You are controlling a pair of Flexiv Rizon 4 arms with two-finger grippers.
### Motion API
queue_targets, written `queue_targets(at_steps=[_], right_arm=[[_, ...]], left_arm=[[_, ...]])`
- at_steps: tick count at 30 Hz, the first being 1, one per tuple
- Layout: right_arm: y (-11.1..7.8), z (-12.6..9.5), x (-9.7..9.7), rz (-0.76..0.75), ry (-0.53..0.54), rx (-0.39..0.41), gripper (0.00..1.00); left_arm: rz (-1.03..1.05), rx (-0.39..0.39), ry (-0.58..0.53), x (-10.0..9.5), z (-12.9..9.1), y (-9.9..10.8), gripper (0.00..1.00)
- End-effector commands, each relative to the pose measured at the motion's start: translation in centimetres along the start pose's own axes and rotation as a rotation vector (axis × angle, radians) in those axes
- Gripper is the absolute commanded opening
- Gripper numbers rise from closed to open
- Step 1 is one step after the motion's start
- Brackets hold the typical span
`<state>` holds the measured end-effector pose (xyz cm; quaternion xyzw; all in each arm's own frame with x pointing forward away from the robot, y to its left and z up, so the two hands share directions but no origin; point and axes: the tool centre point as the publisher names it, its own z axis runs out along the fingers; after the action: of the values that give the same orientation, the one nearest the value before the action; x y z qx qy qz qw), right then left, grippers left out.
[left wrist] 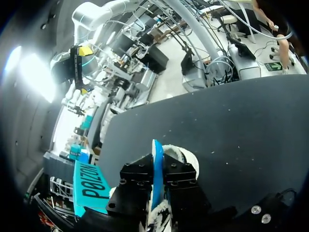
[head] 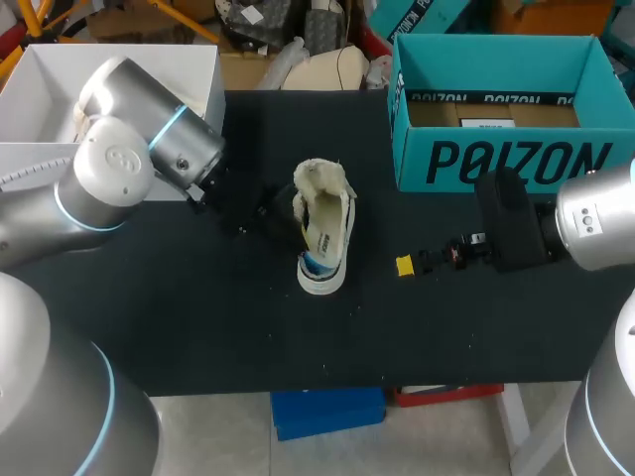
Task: Take the shoe out of the shoebox, open the shoe tongue, remove and reinsert the insole, then place the shoe into the shoebox
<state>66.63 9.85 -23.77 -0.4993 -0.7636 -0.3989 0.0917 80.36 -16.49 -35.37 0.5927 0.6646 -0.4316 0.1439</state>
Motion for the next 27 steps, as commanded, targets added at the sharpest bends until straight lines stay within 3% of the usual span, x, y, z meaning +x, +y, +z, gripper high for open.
queue_targets(at_steps=[1, 9, 27], right_arm=[[-0.1, -0.2, 0.0, 0.0, 0.0, -0.001, 1.0], [-0.1, -0.2, 0.0, 0.0, 0.0, -0.001, 1.0], [-0.1, -0.2, 0.0, 0.0, 0.0, -0.001, 1.0]], left_arm=[[0.001, 0.014, 0.016, -0.1, 0.1, 0.2, 0.0], [0.014, 0.028, 0.024, -0.8, 0.6, 0.7, 0.0], [0.019, -0.037, 0.094, -0.5, 0.1, 2.7, 0.0]])
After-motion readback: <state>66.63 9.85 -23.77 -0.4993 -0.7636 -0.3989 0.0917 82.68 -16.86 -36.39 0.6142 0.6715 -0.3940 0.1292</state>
